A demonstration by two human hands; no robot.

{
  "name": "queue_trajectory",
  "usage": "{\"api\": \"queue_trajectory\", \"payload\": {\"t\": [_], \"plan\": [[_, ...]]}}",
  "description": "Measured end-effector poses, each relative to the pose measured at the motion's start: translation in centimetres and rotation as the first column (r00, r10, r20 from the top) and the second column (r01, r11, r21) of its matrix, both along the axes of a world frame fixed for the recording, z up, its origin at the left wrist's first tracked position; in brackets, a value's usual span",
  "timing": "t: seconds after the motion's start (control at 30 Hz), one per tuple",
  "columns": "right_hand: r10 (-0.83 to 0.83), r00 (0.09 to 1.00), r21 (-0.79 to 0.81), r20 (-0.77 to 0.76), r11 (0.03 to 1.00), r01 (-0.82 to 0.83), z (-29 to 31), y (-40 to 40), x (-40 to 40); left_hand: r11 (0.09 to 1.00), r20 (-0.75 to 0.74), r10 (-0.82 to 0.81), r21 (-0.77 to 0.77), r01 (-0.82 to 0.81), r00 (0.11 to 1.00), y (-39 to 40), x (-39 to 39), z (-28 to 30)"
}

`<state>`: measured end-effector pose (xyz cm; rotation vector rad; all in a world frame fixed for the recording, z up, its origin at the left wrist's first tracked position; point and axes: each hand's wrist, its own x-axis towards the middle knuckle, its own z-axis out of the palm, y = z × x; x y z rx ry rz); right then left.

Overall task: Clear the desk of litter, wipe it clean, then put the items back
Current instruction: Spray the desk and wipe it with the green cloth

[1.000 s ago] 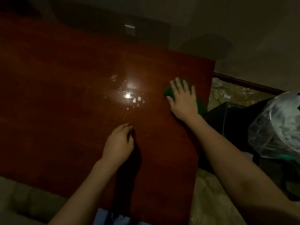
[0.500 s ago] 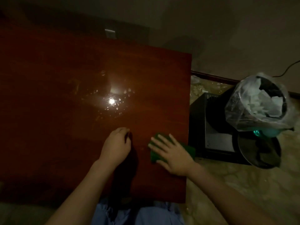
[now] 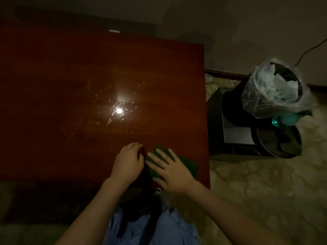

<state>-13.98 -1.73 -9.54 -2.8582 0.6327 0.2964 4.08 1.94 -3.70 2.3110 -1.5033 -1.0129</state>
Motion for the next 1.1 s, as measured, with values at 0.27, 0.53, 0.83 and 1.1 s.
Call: {"api": "queue_trajectory", "payload": {"t": [0.27,0.53,0.83,1.1], "plan": [[0.187,0.982,-0.120,-0.020,0.975,-0.188,-1.6,0.8,-10.1,0.999,-0.016,-0.041,-0.024,0.041,0.999,0.8,-0.8,0.4],[-0.749,0.659,0.071,0.075,0.663,0.745,0.3,-8.8,-5.1,0.998,-0.017,-0.061,-0.021,0.060,0.998,3.6,-0.7,0.0],[-0.280,0.960,0.022,-0.021,0.960,0.280,0.3,1.0,3.9,1.000,0.008,-0.003,-0.020,0.003,1.000,5.9,1.5,0.0],[-0.442,0.896,-0.050,0.048,0.894,0.444,-1.5,5.8,-5.9,0.999,-0.039,0.030,-0.038,-0.031,0.999,7.4,3.0,0.8]]}}
